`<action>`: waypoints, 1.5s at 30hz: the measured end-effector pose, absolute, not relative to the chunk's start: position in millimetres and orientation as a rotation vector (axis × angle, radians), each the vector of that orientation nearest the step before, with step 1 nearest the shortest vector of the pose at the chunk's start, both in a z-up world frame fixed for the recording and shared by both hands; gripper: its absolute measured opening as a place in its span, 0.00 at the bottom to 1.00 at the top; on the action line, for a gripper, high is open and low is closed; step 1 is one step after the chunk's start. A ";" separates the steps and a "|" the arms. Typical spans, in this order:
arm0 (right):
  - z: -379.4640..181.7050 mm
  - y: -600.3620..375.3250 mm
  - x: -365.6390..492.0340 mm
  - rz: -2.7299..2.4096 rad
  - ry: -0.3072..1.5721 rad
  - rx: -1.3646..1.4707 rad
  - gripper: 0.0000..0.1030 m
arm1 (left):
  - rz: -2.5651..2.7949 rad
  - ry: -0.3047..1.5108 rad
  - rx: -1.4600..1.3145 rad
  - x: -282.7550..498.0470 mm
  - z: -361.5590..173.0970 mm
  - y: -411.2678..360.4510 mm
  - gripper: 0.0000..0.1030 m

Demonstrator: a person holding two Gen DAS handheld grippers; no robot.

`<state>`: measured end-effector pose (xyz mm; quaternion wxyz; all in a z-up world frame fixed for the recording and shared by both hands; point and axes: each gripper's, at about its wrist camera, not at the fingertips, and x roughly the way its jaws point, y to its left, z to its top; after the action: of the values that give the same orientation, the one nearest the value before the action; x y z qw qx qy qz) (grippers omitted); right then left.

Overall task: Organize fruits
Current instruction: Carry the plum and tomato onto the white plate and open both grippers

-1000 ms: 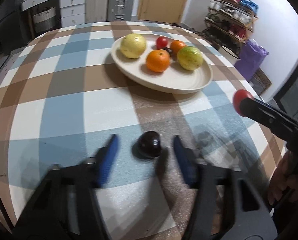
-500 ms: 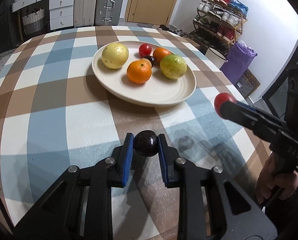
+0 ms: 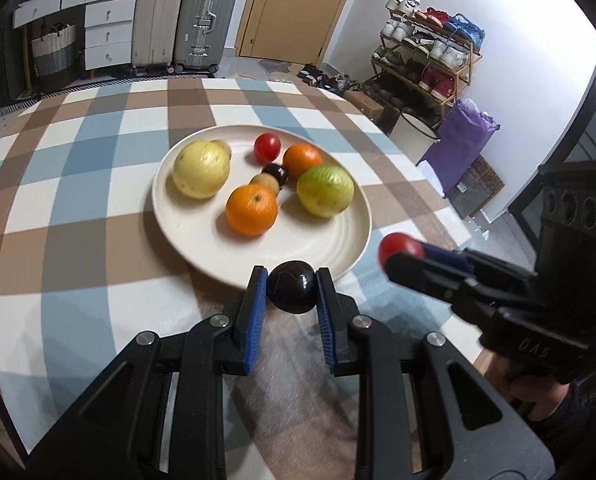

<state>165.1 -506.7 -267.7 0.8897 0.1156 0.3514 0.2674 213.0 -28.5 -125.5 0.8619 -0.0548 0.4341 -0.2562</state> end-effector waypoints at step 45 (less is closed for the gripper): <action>-263.0 -507.2 211.2 0.513 0.753 0.242 0.44 | -0.565 0.891 -0.131 261.1 -112.9 -42.4 0.21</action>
<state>211.2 -507.2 -263.0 0.8908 0.1167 0.3628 0.2473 261.1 -42.4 -112.9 0.8621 -0.0623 0.4248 -0.2692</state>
